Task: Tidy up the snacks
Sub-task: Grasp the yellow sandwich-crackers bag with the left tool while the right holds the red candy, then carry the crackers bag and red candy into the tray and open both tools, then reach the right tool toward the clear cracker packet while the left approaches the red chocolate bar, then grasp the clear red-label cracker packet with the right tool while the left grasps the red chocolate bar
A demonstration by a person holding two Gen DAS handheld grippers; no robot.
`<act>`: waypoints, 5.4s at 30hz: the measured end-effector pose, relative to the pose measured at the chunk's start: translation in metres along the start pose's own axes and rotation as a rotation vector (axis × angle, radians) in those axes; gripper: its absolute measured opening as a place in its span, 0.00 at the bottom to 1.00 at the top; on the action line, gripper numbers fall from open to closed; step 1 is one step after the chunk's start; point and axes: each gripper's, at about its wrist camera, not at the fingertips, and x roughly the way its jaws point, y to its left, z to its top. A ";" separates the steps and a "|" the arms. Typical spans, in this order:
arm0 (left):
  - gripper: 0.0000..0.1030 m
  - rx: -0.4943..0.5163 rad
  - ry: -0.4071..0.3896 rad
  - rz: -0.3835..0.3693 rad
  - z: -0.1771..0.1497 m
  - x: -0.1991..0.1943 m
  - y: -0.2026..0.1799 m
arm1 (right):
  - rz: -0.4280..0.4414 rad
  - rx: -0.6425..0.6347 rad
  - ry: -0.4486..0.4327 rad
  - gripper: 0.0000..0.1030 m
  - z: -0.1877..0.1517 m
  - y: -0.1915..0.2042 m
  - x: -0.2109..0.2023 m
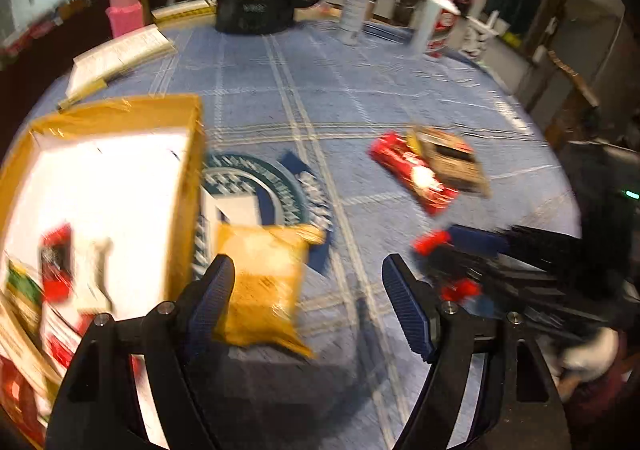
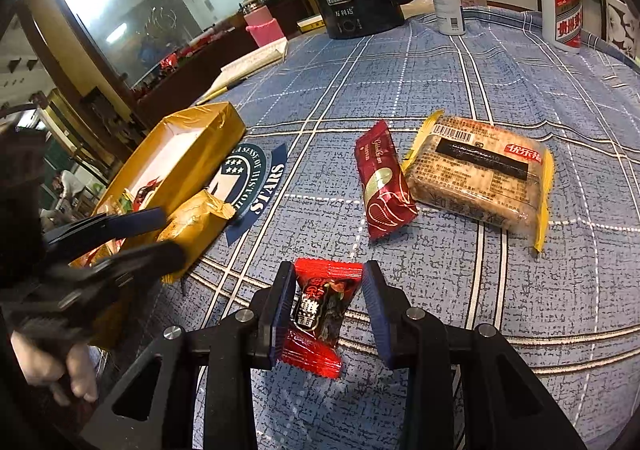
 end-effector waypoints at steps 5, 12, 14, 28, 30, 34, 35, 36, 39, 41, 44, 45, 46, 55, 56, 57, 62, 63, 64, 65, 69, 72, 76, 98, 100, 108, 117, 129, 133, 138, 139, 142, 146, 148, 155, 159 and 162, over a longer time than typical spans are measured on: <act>0.72 0.017 0.055 0.024 -0.006 0.011 -0.005 | 0.000 -0.044 -0.007 0.37 -0.004 0.005 0.000; 0.57 0.045 0.074 -0.003 -0.016 0.011 -0.024 | -0.012 -0.104 0.001 0.50 -0.011 0.017 -0.001; 0.57 0.046 0.059 0.019 -0.014 0.013 -0.025 | -0.034 -0.128 -0.002 0.52 -0.013 0.022 0.000; 0.43 0.062 -0.005 0.050 -0.023 0.001 -0.038 | -0.103 -0.156 -0.032 0.22 -0.015 0.028 0.002; 0.43 0.029 -0.030 0.020 -0.024 -0.013 -0.032 | -0.095 -0.151 -0.045 0.19 -0.015 0.028 -0.001; 0.43 -0.036 -0.081 -0.032 -0.029 -0.048 -0.012 | -0.052 -0.135 -0.075 0.18 -0.016 0.032 -0.012; 0.43 -0.050 -0.094 -0.033 -0.030 -0.055 -0.006 | -0.042 -0.135 -0.086 0.18 -0.016 0.035 -0.016; 0.43 -0.068 -0.112 -0.030 -0.032 -0.066 0.002 | -0.035 -0.138 -0.095 0.18 -0.017 0.038 -0.019; 0.43 -0.122 -0.163 -0.011 -0.042 -0.095 0.030 | -0.017 -0.158 -0.124 0.18 -0.016 0.055 -0.031; 0.43 -0.161 -0.194 0.017 -0.049 -0.109 0.050 | 0.009 -0.175 -0.131 0.18 -0.015 0.069 -0.038; 0.43 -0.219 -0.221 0.048 -0.063 -0.122 0.078 | 0.049 -0.200 -0.133 0.18 -0.014 0.094 -0.042; 0.43 -0.239 -0.226 0.055 -0.070 -0.125 0.086 | 0.062 -0.207 -0.130 0.18 -0.014 0.102 -0.042; 0.43 -0.258 -0.226 0.063 -0.076 -0.127 0.094 | 0.078 -0.215 -0.124 0.18 -0.013 0.110 -0.041; 0.43 -0.359 -0.178 0.086 -0.117 -0.112 0.132 | 0.159 -0.274 -0.062 0.18 -0.003 0.188 -0.017; 0.43 -0.367 -0.172 0.090 -0.120 -0.110 0.134 | 0.160 -0.281 -0.055 0.18 0.000 0.196 -0.011; 0.43 -0.377 -0.164 0.097 -0.122 -0.108 0.137 | 0.161 -0.287 -0.047 0.18 0.003 0.204 -0.005; 0.44 -0.419 -0.175 0.090 -0.131 -0.110 0.148 | 0.120 -0.307 -0.014 0.18 0.018 0.229 0.027; 0.44 -0.423 -0.183 0.084 -0.133 -0.114 0.148 | 0.104 -0.311 -0.007 0.18 0.020 0.233 0.036; 0.44 -0.423 -0.191 0.082 -0.135 -0.117 0.149 | 0.095 -0.313 -0.001 0.18 0.022 0.235 0.042; 0.44 -0.422 -0.199 0.083 -0.136 -0.120 0.149 | 0.085 -0.312 0.006 0.18 0.025 0.236 0.051; 0.44 -0.412 -0.256 0.097 -0.142 -0.139 0.145 | 0.047 -0.298 0.010 0.19 0.034 0.238 0.073; 0.49 -0.410 -0.292 0.094 -0.146 -0.150 0.141 | 0.024 -0.277 -0.001 0.22 0.043 0.237 0.085; 0.55 -0.418 -0.323 0.053 -0.146 -0.159 0.136 | 0.047 -0.241 -0.027 0.27 0.046 0.231 0.081; 0.72 -0.335 -0.323 -0.071 -0.134 -0.171 0.041 | 0.037 -0.014 -0.151 0.41 0.002 0.069 -0.042; 0.72 -0.309 -0.314 -0.070 -0.133 -0.170 0.032 | 0.020 0.045 -0.170 0.41 0.000 0.037 -0.056; 0.72 -0.259 -0.256 -0.100 -0.125 -0.146 0.006 | -0.101 0.216 -0.237 0.50 0.003 -0.063 -0.091; 0.72 -0.213 -0.202 -0.099 -0.121 -0.127 -0.008 | -0.178 0.171 -0.197 0.57 0.064 -0.088 -0.040; 0.72 -0.232 -0.170 -0.098 -0.115 -0.112 0.002 | -0.037 0.126 0.032 0.58 0.064 -0.088 0.006; 0.72 -0.227 -0.159 -0.120 -0.110 -0.103 -0.003 | -0.073 0.054 0.017 0.64 0.054 -0.065 -0.002; 0.72 -0.202 -0.156 -0.089 -0.106 -0.106 -0.009 | -0.190 -0.038 -0.015 0.76 0.048 -0.033 0.007; 0.72 -0.199 -0.157 -0.078 -0.105 -0.107 -0.009 | -0.224 -0.059 -0.010 0.76 0.045 -0.027 0.011; 0.72 -0.191 -0.157 -0.060 -0.097 -0.107 -0.008 | -0.285 -0.078 0.004 0.74 0.037 -0.021 0.016; 0.72 -0.175 -0.149 -0.075 -0.079 -0.097 -0.013 | -0.298 -0.061 -0.014 0.71 0.024 -0.026 0.011; 0.72 -0.168 -0.143 -0.076 -0.067 -0.089 -0.017 | -0.305 -0.054 -0.022 0.70 0.020 -0.026 0.007; 0.72 -0.132 -0.089 -0.067 -0.017 -0.033 -0.037 | -0.236 0.055 -0.091 0.70 0.009 -0.056 -0.023; 0.72 -0.093 -0.058 -0.052 0.012 0.009 -0.051 | -0.167 0.158 -0.131 0.70 0.009 -0.081 -0.035; 0.64 -0.056 -0.031 -0.027 0.030 0.039 -0.063 | -0.147 0.199 -0.155 0.70 0.011 -0.090 -0.040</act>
